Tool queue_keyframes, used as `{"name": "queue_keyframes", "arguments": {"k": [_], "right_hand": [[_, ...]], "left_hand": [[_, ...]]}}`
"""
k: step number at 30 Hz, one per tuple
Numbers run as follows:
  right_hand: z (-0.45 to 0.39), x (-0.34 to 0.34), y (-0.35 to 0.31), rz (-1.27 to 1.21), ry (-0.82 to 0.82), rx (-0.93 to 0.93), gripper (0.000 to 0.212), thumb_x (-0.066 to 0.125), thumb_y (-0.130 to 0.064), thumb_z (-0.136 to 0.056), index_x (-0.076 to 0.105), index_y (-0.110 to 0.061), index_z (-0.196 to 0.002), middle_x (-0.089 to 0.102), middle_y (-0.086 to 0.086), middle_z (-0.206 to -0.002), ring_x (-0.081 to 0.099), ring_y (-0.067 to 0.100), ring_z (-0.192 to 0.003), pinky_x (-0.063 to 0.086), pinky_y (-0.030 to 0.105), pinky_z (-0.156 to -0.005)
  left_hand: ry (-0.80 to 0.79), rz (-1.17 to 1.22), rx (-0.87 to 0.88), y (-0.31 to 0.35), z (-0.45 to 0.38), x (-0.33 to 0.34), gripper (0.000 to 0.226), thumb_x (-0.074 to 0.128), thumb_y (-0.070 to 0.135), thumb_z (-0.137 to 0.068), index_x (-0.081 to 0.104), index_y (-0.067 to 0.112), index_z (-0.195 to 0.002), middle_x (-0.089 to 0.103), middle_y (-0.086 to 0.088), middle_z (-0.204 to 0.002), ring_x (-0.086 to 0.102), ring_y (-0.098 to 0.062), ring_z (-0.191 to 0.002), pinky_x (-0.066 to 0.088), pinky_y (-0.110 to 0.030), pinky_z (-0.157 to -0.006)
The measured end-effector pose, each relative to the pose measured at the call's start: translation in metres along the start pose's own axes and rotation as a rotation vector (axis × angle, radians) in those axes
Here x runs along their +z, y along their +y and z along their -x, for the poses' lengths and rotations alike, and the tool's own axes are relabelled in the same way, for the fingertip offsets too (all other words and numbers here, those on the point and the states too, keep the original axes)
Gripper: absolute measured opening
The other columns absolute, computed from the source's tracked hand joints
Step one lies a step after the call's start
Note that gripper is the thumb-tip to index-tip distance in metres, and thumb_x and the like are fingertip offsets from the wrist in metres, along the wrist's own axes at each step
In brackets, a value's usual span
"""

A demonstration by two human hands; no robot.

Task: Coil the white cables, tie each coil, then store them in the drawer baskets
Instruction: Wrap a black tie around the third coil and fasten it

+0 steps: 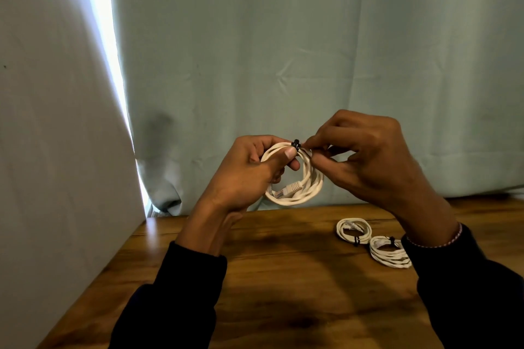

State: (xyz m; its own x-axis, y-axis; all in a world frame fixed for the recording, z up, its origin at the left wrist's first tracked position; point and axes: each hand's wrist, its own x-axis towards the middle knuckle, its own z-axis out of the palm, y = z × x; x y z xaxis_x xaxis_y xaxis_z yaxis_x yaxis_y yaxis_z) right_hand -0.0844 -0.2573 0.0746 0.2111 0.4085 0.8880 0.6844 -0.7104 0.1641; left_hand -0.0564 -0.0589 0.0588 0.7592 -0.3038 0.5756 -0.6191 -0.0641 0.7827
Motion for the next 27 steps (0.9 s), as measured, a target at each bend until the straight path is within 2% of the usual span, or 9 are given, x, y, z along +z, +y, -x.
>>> {"name": "queue_keyframes", "arguments": {"k": [6, 13, 23, 27], "right_hand": [[-0.0005, -0.0017, -0.0036, 0.036, -0.056, 0.016, 0.011, 0.078, -0.015, -0.083, 0.08, -0.01, -0.093, 0.07, 0.005, -0.084, 0.065, 0.013, -0.067, 0.059, 0.031, -0.059], [0.0, -0.0038, -0.0024, 0.019, -0.06, 0.03, 0.009, 0.08, -0.014, -0.081, 0.079, -0.01, -0.089, 0.07, 0.004, -0.083, 0.064, 0.011, -0.068, 0.06, 0.027, -0.059], [0.0002, 0.0002, -0.0014, 0.015, -0.049, 0.015, 0.011, 0.078, -0.014, -0.083, 0.079, -0.008, -0.091, 0.071, 0.005, -0.086, 0.065, 0.012, -0.071, 0.06, 0.028, -0.062], [0.0005, 0.0002, -0.0032, 0.035, -0.047, 0.01, 0.01, 0.08, -0.013, -0.082, 0.079, -0.009, -0.091, 0.07, 0.005, -0.087, 0.065, 0.012, -0.071, 0.059, 0.024, -0.063]], "left_hand": [[0.016, -0.062, -0.01, 0.0019, 0.0012, 0.0031, 0.016, 0.062, 0.018, -0.098, 0.075, 0.009, -0.097, 0.073, -0.002, -0.077, 0.051, -0.012, -0.064, 0.047, -0.027, -0.062], [0.021, -0.071, -0.009, 0.0047, 0.0018, 0.0026, 0.017, 0.061, 0.018, -0.098, 0.075, 0.01, -0.098, 0.073, 0.0, -0.076, 0.051, -0.014, -0.064, 0.047, -0.026, -0.062], [0.06, -0.121, -0.001, 0.0067, 0.0019, 0.0025, 0.014, 0.063, 0.021, -0.097, 0.075, 0.015, -0.096, 0.074, 0.002, -0.076, 0.056, -0.011, -0.065, 0.05, -0.032, -0.067], [0.066, -0.137, 0.001, 0.0078, 0.0028, 0.003, 0.014, 0.063, 0.022, -0.097, 0.075, 0.016, -0.096, 0.074, 0.002, -0.077, 0.058, -0.01, -0.067, 0.052, -0.033, -0.069]]}}
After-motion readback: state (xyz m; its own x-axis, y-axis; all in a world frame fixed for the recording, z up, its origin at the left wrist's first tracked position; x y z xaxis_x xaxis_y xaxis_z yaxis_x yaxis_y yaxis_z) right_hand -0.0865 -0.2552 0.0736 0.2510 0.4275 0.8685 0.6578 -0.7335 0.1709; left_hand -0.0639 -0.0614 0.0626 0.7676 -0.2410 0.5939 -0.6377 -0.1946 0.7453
